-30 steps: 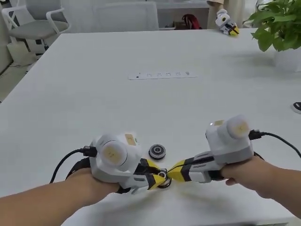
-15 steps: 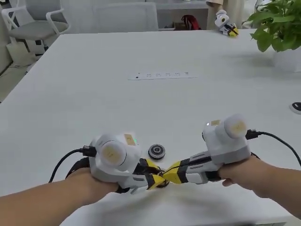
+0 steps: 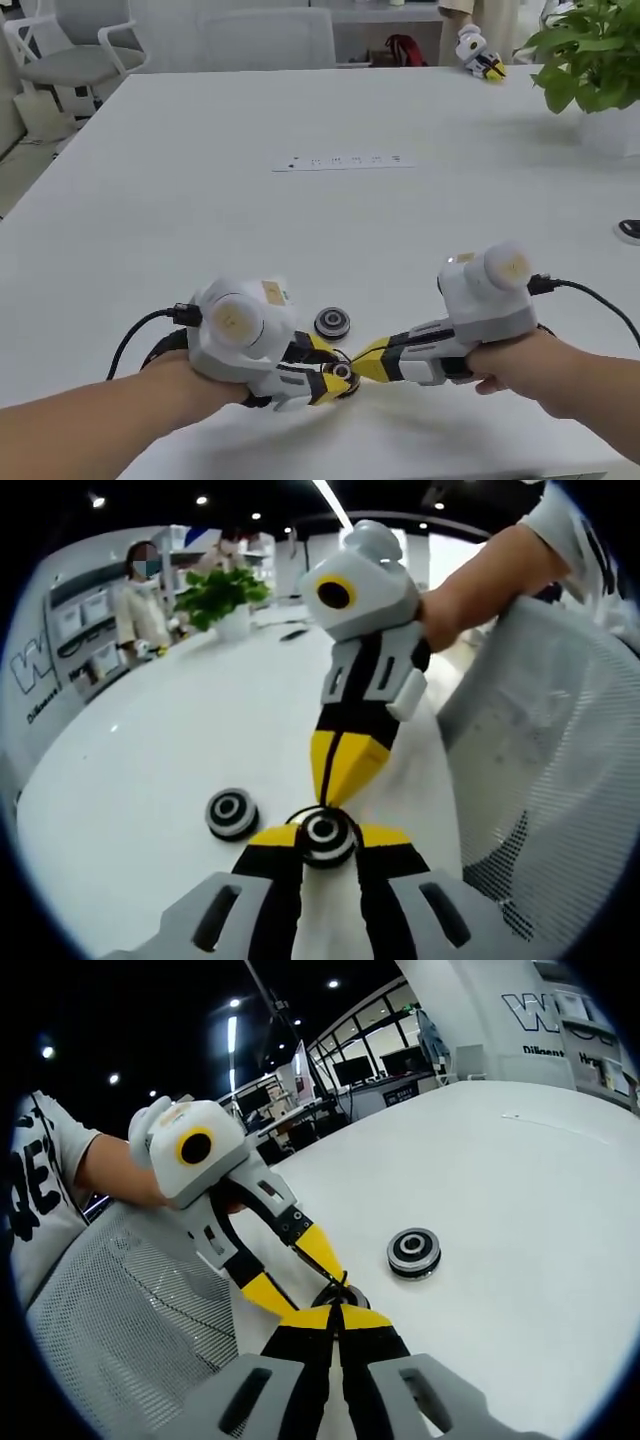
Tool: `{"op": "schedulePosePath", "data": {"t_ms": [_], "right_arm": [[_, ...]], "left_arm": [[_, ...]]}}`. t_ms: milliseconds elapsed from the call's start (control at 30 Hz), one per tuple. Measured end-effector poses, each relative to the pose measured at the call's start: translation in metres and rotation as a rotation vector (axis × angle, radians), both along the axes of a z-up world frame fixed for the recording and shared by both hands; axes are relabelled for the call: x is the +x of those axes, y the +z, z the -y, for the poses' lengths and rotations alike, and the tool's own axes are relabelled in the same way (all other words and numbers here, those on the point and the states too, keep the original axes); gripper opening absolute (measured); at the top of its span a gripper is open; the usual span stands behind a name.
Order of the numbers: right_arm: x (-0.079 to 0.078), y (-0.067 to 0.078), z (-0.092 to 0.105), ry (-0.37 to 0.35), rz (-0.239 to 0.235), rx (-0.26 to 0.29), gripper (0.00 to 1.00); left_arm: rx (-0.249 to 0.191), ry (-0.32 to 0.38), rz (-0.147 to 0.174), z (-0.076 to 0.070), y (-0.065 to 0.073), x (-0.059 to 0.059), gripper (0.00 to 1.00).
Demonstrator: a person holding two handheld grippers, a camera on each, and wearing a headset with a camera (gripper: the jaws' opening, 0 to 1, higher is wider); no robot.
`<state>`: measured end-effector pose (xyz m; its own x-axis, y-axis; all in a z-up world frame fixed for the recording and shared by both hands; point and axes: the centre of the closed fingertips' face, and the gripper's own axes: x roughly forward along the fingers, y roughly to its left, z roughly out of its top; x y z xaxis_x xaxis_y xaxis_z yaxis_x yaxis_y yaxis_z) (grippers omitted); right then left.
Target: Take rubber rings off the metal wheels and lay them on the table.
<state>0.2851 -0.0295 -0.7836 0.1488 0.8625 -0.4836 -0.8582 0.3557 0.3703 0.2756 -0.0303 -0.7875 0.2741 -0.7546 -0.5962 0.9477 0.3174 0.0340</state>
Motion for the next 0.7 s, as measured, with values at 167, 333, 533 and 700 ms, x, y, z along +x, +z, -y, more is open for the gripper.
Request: {"op": "schedulePosePath", "data": {"t_ms": [167,333,533,700], "right_arm": [[0.000,0.002,-0.001,-0.001,-0.008,0.009,0.00],[-0.001,0.005,-0.002,0.003,-0.012,0.017,0.00],[-0.001,0.010,-0.004,0.005,-0.015,0.033,0.00],[-0.003,0.015,-0.008,0.017,-0.018,0.044,0.00]], "left_arm": [[-0.004,-0.021,-0.004,-0.004,0.007,-0.004,0.26],[-0.033,-0.027,-0.003,-0.010,0.018,-0.007,0.33],[-0.061,-0.014,-0.006,-0.023,0.030,-0.006,0.39],[-0.088,-0.003,-0.006,-0.033,0.039,-0.007,0.44]]}}
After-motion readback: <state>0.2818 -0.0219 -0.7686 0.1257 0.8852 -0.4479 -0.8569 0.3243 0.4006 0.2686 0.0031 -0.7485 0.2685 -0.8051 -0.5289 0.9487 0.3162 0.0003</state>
